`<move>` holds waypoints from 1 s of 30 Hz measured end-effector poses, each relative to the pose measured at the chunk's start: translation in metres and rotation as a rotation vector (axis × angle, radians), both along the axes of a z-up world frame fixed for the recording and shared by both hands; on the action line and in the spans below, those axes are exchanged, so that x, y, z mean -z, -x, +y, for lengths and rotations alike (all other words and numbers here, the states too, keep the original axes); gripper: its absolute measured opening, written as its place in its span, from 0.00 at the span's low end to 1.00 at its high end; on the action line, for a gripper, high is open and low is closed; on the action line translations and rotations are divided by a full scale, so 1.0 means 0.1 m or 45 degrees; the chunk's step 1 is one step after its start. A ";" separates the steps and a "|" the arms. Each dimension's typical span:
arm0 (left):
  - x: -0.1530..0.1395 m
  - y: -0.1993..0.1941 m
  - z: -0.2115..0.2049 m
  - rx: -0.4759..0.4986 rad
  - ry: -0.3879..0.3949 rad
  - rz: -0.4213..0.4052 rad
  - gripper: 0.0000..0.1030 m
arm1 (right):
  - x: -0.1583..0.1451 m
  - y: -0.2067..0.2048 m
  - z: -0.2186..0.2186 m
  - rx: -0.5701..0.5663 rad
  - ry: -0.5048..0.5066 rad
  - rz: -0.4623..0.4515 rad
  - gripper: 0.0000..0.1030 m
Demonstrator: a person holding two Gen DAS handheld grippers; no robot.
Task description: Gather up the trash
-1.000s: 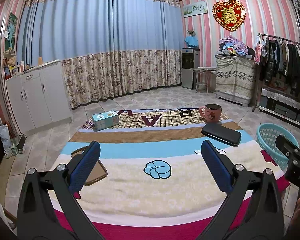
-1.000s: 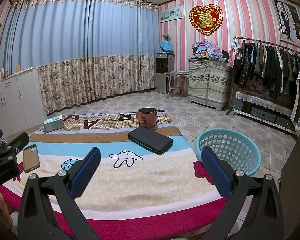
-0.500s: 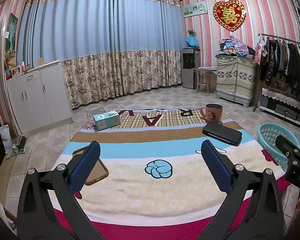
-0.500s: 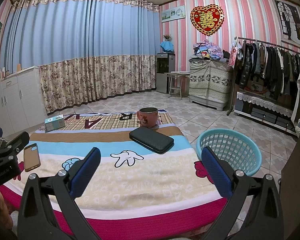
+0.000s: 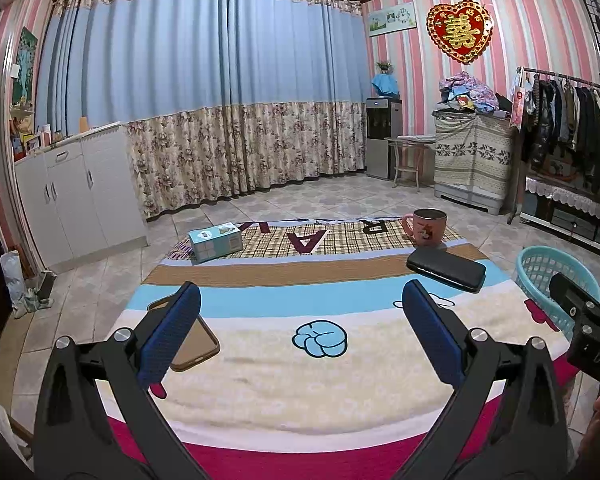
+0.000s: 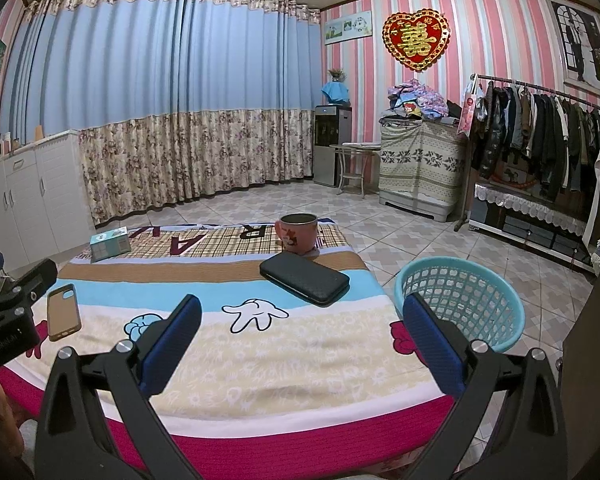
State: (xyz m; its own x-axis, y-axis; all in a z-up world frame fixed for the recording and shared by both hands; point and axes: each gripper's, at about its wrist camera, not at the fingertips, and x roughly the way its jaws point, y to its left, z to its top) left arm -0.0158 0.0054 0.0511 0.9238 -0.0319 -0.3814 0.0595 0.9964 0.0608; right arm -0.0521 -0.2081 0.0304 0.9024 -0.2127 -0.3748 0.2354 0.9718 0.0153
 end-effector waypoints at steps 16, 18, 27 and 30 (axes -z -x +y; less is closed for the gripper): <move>0.01 -0.02 0.01 -0.003 -0.005 -0.003 0.95 | 0.01 0.01 0.01 -0.003 0.001 0.001 0.96; 0.01 -0.02 0.01 -0.002 -0.006 -0.004 0.95 | 0.01 0.01 0.01 -0.002 0.001 0.001 0.96; 0.01 0.01 -0.02 -0.001 -0.005 -0.003 0.95 | 0.02 0.01 0.01 -0.003 0.001 0.001 0.96; 0.02 -0.02 0.02 0.000 -0.005 -0.001 0.95 | 0.02 0.00 0.01 -0.001 0.001 0.005 0.96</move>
